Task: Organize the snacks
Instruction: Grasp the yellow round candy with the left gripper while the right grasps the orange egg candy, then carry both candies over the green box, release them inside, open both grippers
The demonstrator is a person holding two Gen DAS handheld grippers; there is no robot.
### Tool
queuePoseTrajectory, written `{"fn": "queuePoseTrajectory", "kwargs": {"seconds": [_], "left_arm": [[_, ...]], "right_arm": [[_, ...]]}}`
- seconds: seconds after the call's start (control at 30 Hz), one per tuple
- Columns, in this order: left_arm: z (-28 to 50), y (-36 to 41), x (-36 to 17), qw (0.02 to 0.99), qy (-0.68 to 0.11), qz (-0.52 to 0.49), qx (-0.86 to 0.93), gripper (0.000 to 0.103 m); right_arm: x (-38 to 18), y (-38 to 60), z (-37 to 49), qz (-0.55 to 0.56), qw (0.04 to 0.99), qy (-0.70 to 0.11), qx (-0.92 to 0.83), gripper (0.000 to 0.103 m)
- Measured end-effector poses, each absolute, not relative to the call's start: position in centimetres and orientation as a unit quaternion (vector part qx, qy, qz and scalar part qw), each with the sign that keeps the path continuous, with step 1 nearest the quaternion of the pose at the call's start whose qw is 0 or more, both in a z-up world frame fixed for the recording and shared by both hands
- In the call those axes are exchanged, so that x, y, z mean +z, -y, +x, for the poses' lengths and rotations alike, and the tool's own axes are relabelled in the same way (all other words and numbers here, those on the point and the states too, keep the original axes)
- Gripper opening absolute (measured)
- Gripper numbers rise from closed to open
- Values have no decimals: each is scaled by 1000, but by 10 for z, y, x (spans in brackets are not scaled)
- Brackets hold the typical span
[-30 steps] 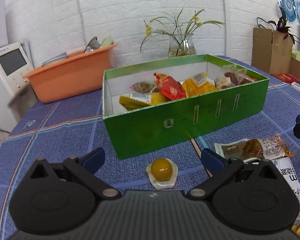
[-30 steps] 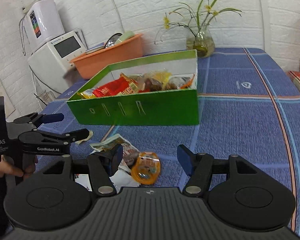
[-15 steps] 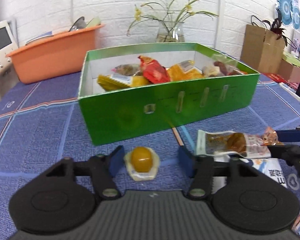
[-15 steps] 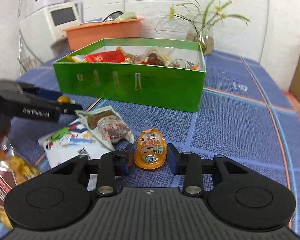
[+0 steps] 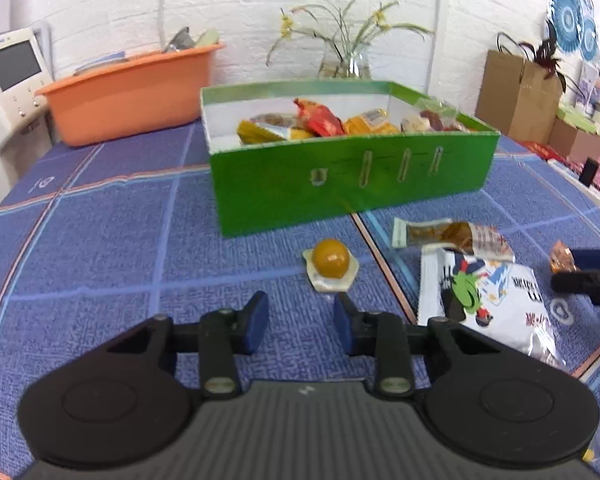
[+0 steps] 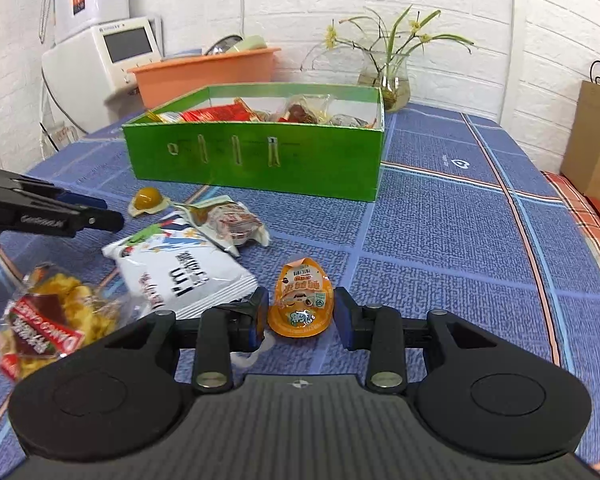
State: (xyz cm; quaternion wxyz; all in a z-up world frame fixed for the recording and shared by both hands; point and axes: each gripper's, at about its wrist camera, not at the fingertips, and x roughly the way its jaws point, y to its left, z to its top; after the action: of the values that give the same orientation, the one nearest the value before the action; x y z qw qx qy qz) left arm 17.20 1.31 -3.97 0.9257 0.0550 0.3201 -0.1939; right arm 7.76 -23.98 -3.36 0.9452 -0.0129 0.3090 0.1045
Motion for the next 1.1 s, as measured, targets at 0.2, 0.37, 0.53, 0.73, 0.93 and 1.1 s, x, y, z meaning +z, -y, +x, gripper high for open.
{"fn": "queuePoseTrajectory", "kwargs": {"seconds": [0.2, 0.37, 0.53, 0.73, 0.93, 1.1], "left_arm": [[191, 8, -44, 920, -319, 91, -211, 63], [198, 9, -52, 914, -305, 84, -253, 90], [200, 15, -55, 918, -323, 80, -217, 103], [199, 13, -57, 922, -320, 75, -207, 103], [203, 12, -56, 933, -321, 57, -155, 100], [206, 13, -42, 928, -332, 44, -166, 26]], "right_arm": [[-26, 240, 62, 25, 950, -286, 125, 63], [-23, 241, 53, 39, 953, -272, 129, 63], [-25, 244, 49, 59, 952, -268, 138, 63], [-27, 248, 46, 77, 950, -268, 139, 63], [-30, 252, 46, 89, 951, -264, 136, 63], [-28, 251, 42, 89, 953, -255, 139, 63]]}}
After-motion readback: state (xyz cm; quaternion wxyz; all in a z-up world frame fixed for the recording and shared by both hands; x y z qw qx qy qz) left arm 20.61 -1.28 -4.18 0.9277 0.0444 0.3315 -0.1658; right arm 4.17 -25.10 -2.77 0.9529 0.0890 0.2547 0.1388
